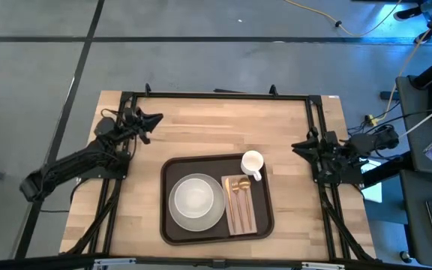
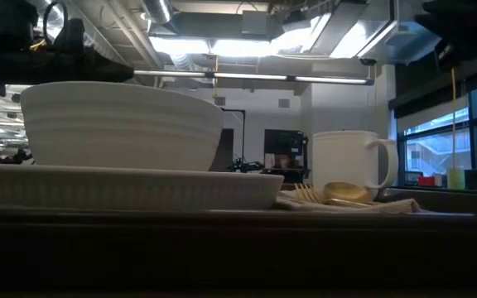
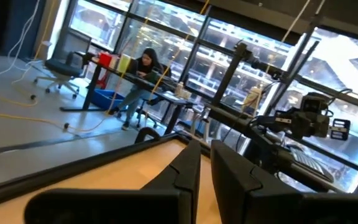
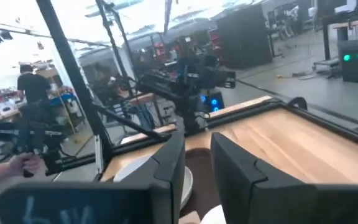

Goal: Set up tray
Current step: Return to Home Position

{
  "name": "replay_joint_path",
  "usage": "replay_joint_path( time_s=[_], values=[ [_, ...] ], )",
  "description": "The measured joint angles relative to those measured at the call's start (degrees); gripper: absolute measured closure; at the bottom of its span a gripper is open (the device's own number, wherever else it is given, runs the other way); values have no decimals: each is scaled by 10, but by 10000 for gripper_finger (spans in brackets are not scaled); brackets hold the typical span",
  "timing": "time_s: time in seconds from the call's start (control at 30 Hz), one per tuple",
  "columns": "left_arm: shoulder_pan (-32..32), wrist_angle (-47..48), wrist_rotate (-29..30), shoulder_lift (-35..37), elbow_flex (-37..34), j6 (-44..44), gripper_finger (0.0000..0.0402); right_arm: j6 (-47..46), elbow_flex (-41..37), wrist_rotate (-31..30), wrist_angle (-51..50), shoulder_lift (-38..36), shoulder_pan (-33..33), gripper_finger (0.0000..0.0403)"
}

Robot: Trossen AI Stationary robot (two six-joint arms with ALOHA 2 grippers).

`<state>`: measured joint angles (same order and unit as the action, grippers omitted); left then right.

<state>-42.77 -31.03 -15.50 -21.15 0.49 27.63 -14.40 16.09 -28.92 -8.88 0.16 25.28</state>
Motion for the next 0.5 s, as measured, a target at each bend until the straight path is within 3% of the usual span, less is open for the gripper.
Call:
replay_joint_path(
  time_s=[0.27, 0.4, 0.5],
  values=[
    [-27, 66, -30, 91, 0, 8, 368, -16, -5, -26, -14, 0, 0, 322],
    [-33, 149, -11, 151, 0, 10, 368, -30, -6, -26, -25, 0, 0, 322],
    [-32, 157, -5, 188, 0, 2, 368, -34, -24, -25, 7, 0, 0, 322]
  ],
)
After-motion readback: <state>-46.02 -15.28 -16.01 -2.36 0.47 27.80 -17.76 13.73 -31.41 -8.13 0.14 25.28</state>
